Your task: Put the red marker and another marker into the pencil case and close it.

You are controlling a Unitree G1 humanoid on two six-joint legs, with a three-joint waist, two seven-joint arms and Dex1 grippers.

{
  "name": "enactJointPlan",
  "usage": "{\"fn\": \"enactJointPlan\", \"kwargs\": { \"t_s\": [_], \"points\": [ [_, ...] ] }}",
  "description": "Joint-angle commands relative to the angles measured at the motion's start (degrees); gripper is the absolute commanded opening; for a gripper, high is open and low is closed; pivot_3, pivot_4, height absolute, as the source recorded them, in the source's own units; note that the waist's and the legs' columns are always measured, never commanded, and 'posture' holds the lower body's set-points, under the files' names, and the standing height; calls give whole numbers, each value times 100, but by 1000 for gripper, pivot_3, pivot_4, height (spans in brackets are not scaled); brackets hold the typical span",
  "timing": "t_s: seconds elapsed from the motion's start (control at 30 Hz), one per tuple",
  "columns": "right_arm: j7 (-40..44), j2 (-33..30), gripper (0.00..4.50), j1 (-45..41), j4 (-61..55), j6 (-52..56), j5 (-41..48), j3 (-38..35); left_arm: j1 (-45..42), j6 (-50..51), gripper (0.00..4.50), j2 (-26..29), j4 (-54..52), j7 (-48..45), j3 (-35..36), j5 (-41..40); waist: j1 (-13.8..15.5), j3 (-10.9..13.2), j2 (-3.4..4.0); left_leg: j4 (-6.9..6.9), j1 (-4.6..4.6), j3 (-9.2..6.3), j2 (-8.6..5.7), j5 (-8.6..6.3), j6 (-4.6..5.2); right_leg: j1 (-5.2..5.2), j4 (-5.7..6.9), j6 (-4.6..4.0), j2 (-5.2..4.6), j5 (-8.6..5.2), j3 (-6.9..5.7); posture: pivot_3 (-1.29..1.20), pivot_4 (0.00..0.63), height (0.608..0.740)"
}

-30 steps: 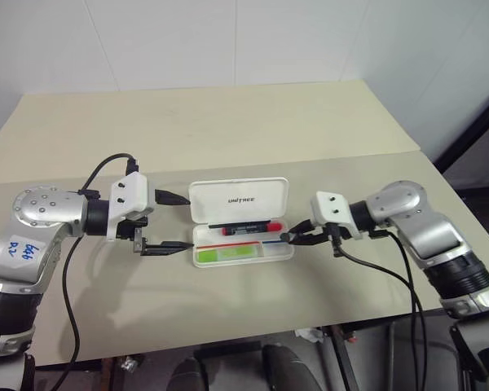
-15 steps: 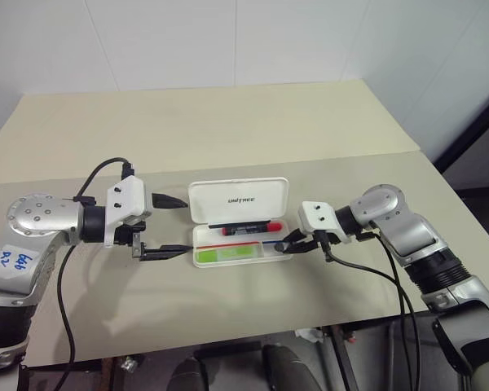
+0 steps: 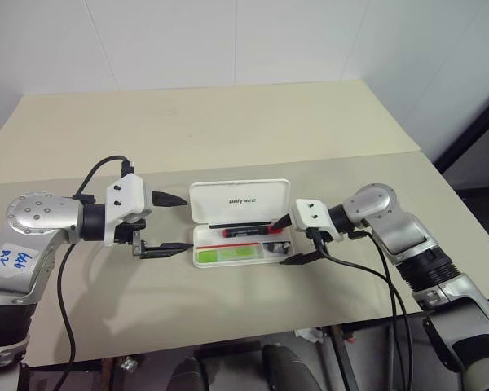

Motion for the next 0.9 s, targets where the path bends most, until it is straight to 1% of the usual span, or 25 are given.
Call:
{"fn": "enactJointPlan", "kwargs": {
  "t_s": [0.03,0.13,0.23,0.4,0.47,0.6,0.73,0.77,0.83,0.9],
  "points": [
    [-19,-15,4462,-144,-44,-118,147,-333,-94,-115,4500,71,-72,31,101,-26,0,0,0,0,0,0,0,0,0,0,1,0,0,0,0,0,150,740],
    [15,-62,4462,-127,-182,-131,364,-565,-56,-133,4500,87,-54,36,137,-26,2,0,0,0,0,0,0,0,0,0,2,0,0,0,0,0,150,740],
    [51,-73,4462,10,-435,-87,808,-972,27,-126,4500,99,-36,67,232,-48,1,0,0,0,0,0,0,0,0,0,1,0,0,0,1,0,150,740],
    [143,-228,4462,408,-799,-173,1682,-1878,188,-57,4500,81,85,100,609,-248,8,0,0,-4,0,-2,1,0,0,1,-1,0,0,0,-2,0,150,740],
    [80,-362,4462,552,-874,-97,1805,-2113,261,-78,4500,88,159,69,716,-282,10,0,0,-2,-1,-2,1,0,0,2,-1,0,-2,0,-2,0,150,740],
    [-29,-609,4462,681,-865,57,1866,-2350,335,-249,4500,127,367,-48,758,-207,7,0,0,2,6,-1,-1,0,0,7,1,0,-2,0,-2,0,150,740],
    [222,-841,4462,642,-858,363,2280,-2604,293,-487,4500,228,818,-275,801,-191,-14,0,1,1,8,0,0,0,0,6,2,-2,-2,1,-2,0,150,740],
    [174,-897,4500,626,-882,491,2326,-2641,277,-548,4111,253,945,-342,815,-205,-16,0,1,0,10,0,0,0,0,7,2,-2,-2,1,-2,0,150,740],
    [159,-1002,4500,637,-988,771,2426,-2646,230,-642,3630,270,1114,-406,813,-219,-11,1,1,-2,10,0,0,0,0,7,1,-3,-2,0,-2,0,150,740],
    [120,-1006,4500,650,-1066,836,2436,-2619,125,-640,2917,205,1184,-370,809,-290,-5,1,1,-3,9,0,0,0,0,6,-1,-4,-2,0,-3,0,150,740]
  ]
}}
